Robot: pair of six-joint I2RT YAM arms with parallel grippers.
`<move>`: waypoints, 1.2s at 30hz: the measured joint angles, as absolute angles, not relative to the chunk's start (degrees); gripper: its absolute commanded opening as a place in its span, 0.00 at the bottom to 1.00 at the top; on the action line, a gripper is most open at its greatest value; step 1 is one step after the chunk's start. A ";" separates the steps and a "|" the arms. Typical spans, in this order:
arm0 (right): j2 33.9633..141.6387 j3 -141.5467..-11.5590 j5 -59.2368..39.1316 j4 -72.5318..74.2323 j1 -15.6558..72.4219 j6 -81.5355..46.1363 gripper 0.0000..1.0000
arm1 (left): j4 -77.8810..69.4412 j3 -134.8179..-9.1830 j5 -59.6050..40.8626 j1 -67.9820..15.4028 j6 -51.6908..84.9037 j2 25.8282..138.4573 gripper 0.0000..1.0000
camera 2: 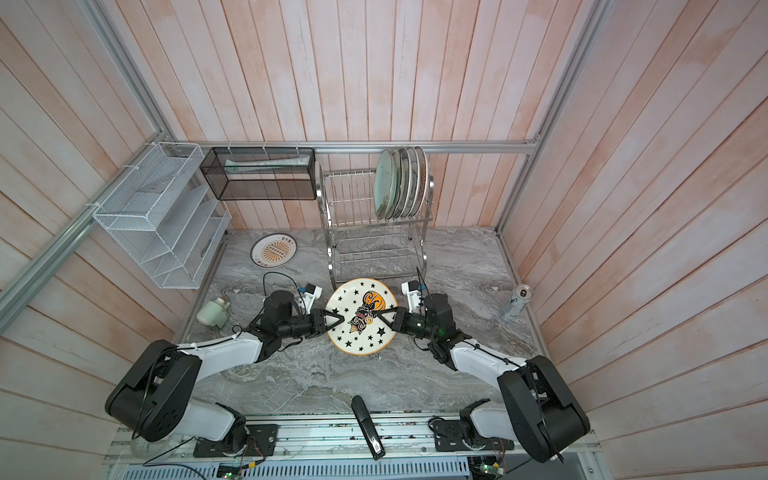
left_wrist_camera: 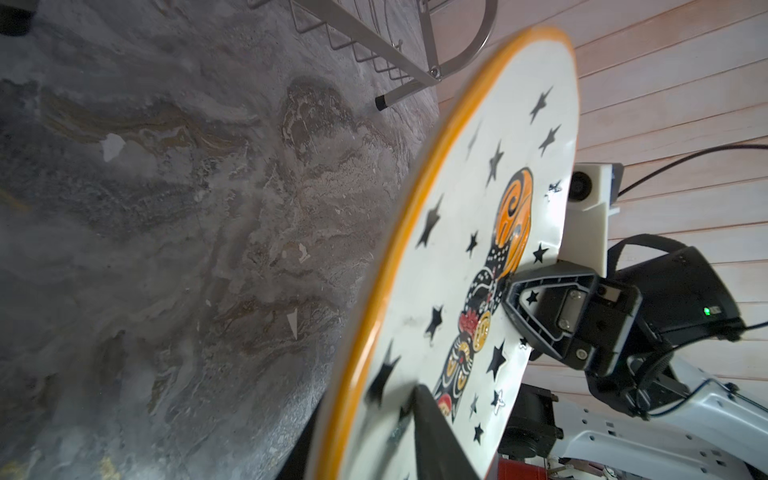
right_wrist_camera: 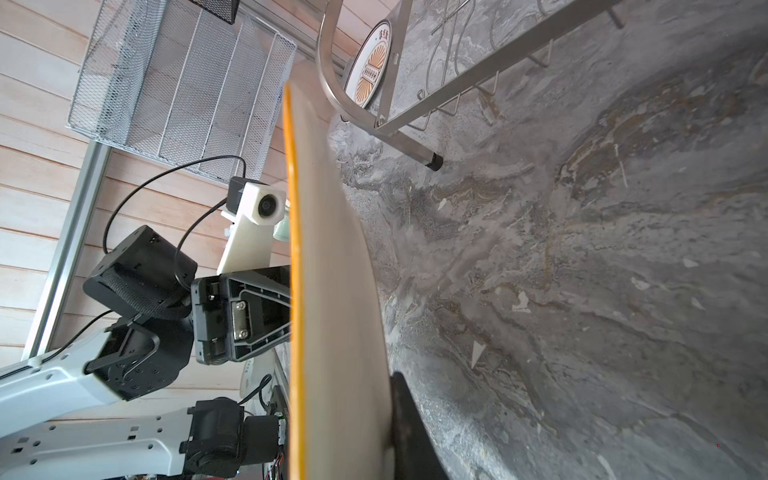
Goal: Load the plates into the dish rack
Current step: 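Lift the star plate with the right gripper while the left gripper releases it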
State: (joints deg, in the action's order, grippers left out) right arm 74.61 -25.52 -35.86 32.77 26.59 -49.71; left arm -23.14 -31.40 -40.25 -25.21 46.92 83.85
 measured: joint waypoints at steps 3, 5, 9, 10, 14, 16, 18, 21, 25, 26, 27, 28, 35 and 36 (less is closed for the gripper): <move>74.19 -25.52 -35.94 32.51 26.55 -49.67 0.00 | -23.07 -31.44 -40.25 -25.21 46.65 83.40 0.36; 73.65 -25.52 -35.88 31.97 26.41 -49.67 0.00 | -22.87 -31.44 -40.25 -25.21 46.41 82.96 0.39; 71.83 -25.54 -34.57 29.69 25.87 -49.15 0.00 | -22.50 -31.44 -40.23 -25.21 46.04 81.56 0.44; 71.42 -25.56 -34.35 29.26 25.74 -49.01 0.00 | -22.31 -31.44 -40.23 -25.21 46.02 81.12 0.44; 69.54 -26.39 -33.08 27.07 25.67 -47.92 0.00 | -21.32 -31.44 -40.07 -25.19 45.58 79.00 0.47; 68.82 -27.11 -32.47 26.22 25.67 -47.57 0.00 | -20.47 -31.44 -39.97 -25.19 45.19 77.62 0.47; 67.88 -27.57 -31.70 25.65 25.67 -47.33 0.00 | -19.22 -31.44 -39.81 -25.19 44.62 75.90 0.47; 66.43 -28.03 -30.50 24.97 25.67 -46.96 0.00 | -16.97 -31.44 -39.44 -25.19 43.38 73.30 0.47; 65.04 -29.06 -28.25 23.40 25.67 -46.63 0.00 | -14.04 -31.44 -38.74 -25.19 41.98 70.19 0.47; 64.64 -29.34 -27.44 22.87 25.65 -46.41 0.00 | -13.52 -31.44 -38.74 -25.19 41.74 69.45 0.47; 64.29 -29.63 -26.59 22.33 25.50 -46.19 0.00 | -13.08 -31.44 -38.74 -25.19 41.56 68.55 0.48; 64.07 -29.93 -26.09 21.82 25.26 -46.00 0.00 | -12.80 -31.44 -38.74 -25.19 41.50 67.70 0.48; 62.57 -33.93 -23.92 17.52 24.12 -44.42 0.00 | -11.18 -31.44 -38.72 -25.19 40.69 62.74 0.48; 62.35 -34.61 -23.97 17.28 24.05 -44.27 0.00 | -10.96 -31.44 -38.72 -25.21 40.62 62.30 0.48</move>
